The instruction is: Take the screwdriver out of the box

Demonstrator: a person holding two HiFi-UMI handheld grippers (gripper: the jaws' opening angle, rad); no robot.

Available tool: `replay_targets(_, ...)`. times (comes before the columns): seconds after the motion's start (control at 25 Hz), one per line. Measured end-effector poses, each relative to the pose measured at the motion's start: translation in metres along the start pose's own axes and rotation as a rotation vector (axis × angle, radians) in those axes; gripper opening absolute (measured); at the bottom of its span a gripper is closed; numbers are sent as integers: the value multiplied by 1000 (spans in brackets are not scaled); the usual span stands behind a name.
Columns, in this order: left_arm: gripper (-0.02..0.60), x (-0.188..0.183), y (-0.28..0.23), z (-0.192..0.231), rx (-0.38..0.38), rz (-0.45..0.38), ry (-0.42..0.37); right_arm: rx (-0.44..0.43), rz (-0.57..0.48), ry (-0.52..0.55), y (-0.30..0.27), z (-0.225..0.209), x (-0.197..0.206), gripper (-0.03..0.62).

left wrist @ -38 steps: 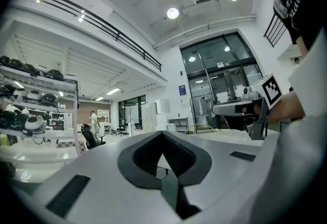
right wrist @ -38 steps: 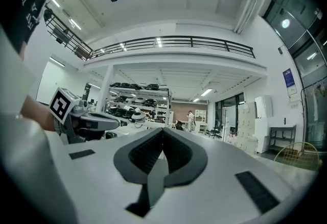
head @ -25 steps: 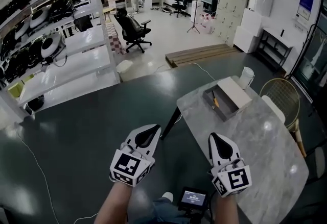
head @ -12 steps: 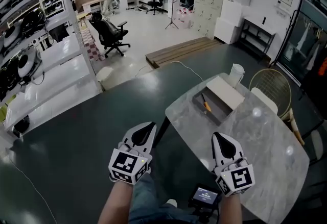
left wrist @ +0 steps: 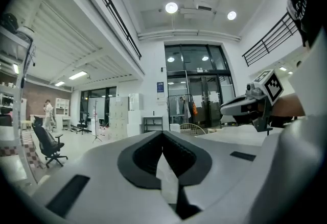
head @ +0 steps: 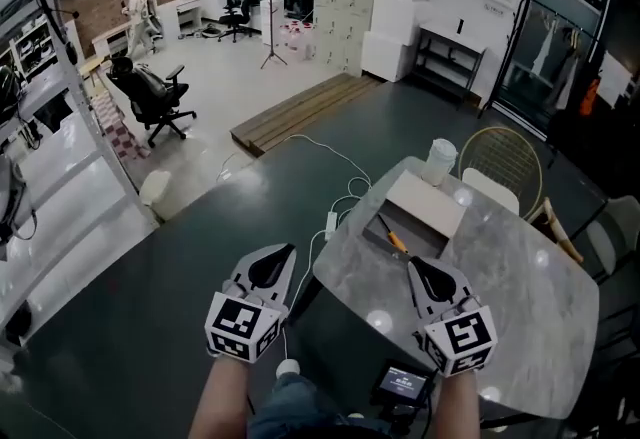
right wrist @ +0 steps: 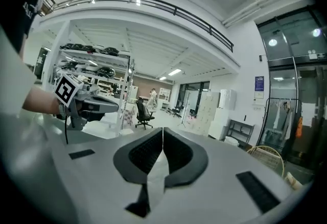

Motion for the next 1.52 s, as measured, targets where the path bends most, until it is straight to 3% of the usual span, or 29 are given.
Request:
replay_targets(0.12,12,5,-12,22,92,29,59,49,25,-4,-20,9,-4,26)
replay_targets(0.24,12,5,-20,41,146,2,73,127,69,-17,-38,11,-3,26)
replay_targets(0.4,12,12,-34,63,178,15,78,197,112,2,-55,9,1,25)
replay_targets(0.64,12,25,-60,72,203,43,76,200,153,-74,-69,-8,14,25)
replay_targets(0.84,12,31,-87,82,147,66,99,161,197,-62,-97,-34,26,25)
replay_targets(1.24,12,54,-120,99,-142,123,216,-45,289,-42,-159,-87,67,25)
replay_targets(1.52,12,82,-122,83,-239,210,256,-139,359,-80,-183,-103,111,25)
Point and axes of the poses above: the fingertips, and each gripper's own axes: y backward along the fingers, z to its left, x out of its underside, the point moved 4 cm from there along y, backward along the fingers, and after that the axes turned 9 degrees about x, right-handed, at the moved point
